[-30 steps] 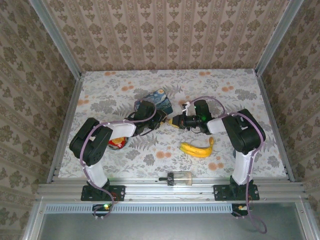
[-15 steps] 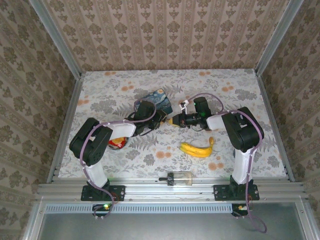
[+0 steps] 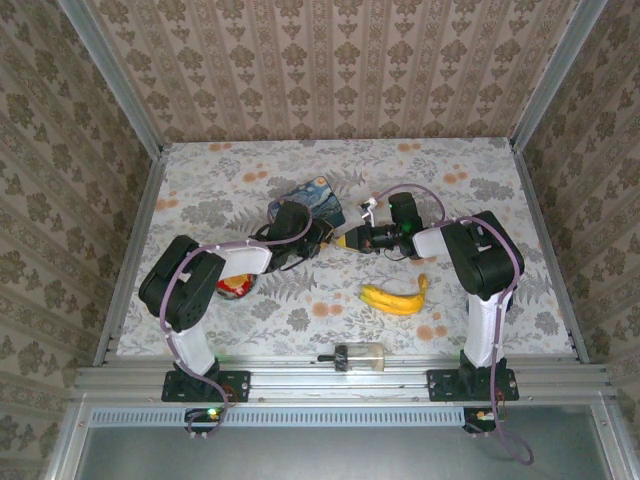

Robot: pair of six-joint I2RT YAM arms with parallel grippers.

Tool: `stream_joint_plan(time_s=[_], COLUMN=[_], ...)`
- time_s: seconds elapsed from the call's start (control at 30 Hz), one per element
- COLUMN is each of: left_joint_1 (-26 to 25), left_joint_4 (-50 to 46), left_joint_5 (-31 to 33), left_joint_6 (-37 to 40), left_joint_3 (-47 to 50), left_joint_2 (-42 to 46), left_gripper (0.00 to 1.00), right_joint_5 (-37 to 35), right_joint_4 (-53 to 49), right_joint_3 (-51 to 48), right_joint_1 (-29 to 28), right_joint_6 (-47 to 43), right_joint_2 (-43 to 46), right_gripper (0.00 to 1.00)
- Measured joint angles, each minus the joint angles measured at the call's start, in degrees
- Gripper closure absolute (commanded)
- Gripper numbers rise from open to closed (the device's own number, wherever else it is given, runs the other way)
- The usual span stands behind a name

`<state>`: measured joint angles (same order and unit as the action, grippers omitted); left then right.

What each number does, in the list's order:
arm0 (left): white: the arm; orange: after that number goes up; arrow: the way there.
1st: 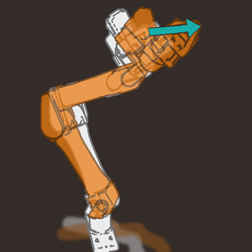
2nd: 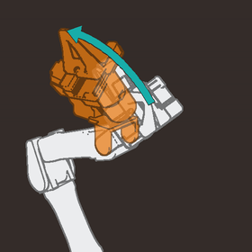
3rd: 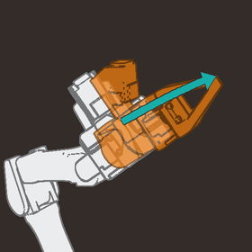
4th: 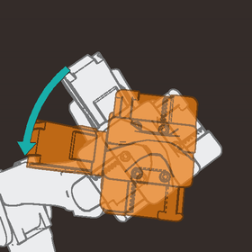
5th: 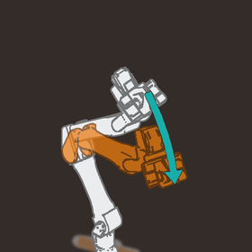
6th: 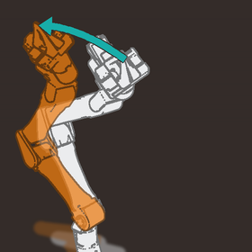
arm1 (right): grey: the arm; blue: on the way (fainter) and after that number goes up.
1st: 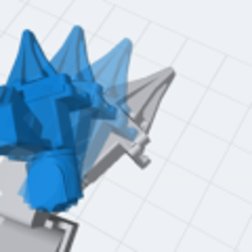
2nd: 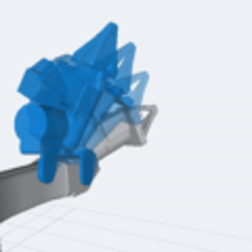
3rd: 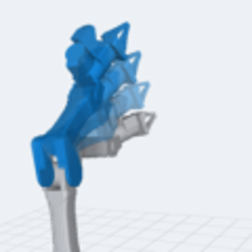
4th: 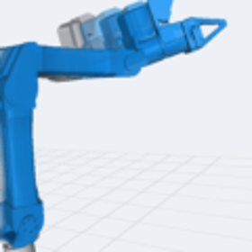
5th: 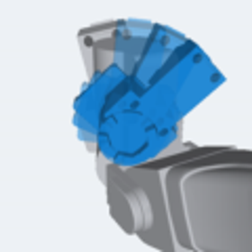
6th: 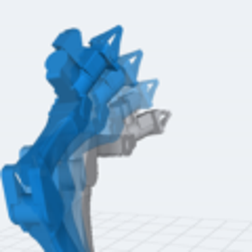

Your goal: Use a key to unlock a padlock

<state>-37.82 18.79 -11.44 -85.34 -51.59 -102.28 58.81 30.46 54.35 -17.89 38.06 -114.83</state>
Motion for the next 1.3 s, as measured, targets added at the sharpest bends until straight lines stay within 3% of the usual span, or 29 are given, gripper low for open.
stream_joint_plan(time_s=[0.3, 0.5, 1.3], left_joint_1=[0.0, 0.1, 0.7], left_joint_4=[0.1, 1.1, 1.4], left_joint_5=[-0.1, 1.2, 3.5], left_joint_6=[-0.2, -1.4, -2.6], left_joint_3=[-0.1, -0.3, -0.3], left_joint_2=[0.0, 0.0, 0.0], left_gripper=[1.0, 1.0, 1.0], right_joint_5=[-0.7, -0.5, 5.4], right_joint_4=[-0.9, -7.6, -12.7], right_joint_3=[0.5, 4.9, 12.5], right_joint_1=[0.0, 0.2, 1.4], right_joint_6=[-5.9, -8.3, -4.6], right_joint_2=[0.0, -0.3, -5.7], right_gripper=[1.0, 1.0, 1.0])
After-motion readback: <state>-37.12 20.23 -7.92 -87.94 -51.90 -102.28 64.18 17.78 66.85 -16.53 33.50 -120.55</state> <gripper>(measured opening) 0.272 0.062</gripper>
